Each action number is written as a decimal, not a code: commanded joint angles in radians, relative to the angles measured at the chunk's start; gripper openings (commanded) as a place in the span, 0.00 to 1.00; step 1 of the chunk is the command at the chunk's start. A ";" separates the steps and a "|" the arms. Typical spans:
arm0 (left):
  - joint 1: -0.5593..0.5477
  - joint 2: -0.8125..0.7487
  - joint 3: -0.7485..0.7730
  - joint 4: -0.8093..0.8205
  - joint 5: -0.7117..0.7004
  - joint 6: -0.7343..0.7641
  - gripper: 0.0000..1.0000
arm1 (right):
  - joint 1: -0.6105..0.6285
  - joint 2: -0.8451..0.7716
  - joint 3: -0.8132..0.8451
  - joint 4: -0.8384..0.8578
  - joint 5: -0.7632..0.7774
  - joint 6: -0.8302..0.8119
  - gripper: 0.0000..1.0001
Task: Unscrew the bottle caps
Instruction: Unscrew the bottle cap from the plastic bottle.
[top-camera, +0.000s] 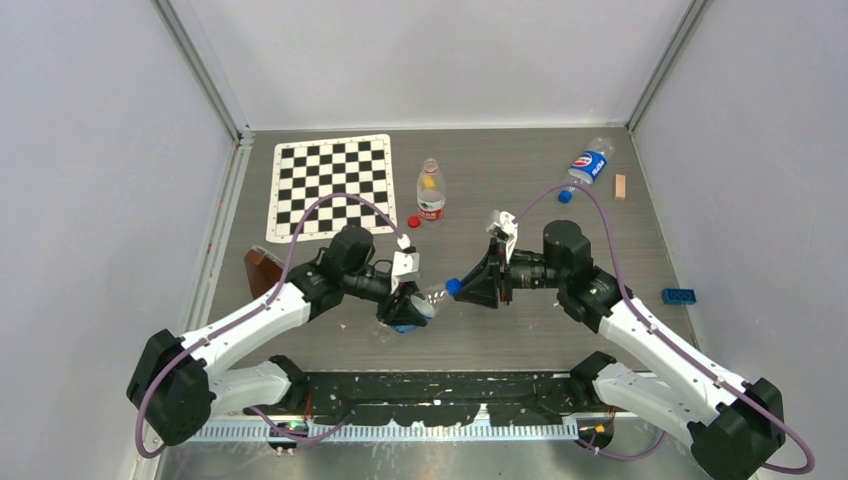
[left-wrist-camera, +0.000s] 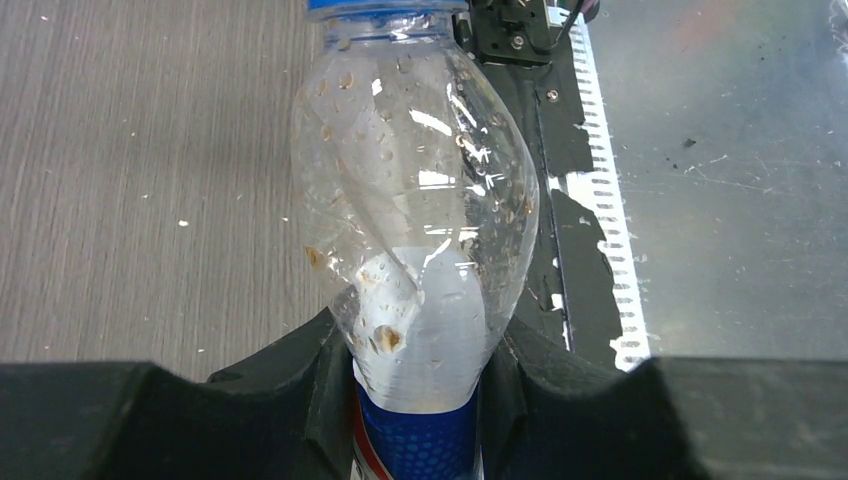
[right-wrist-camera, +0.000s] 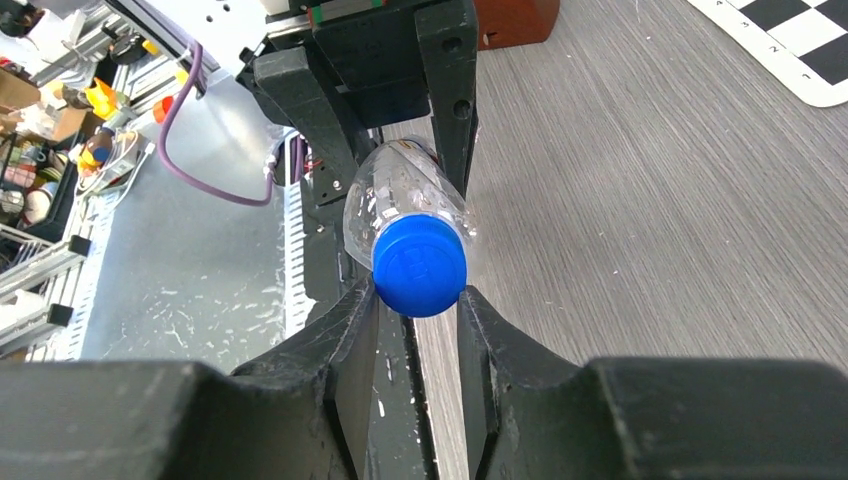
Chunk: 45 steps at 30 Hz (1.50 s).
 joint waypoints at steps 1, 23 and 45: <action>-0.012 -0.034 0.029 0.045 0.002 -0.009 0.09 | 0.001 -0.018 0.015 0.033 0.142 0.001 0.07; -0.093 -0.108 -0.079 0.200 -0.562 0.036 0.07 | 0.001 0.126 0.139 0.039 0.296 0.489 0.67; -0.116 -0.092 -0.097 0.243 -0.570 0.031 0.07 | 0.001 0.194 0.130 0.072 0.211 0.467 0.43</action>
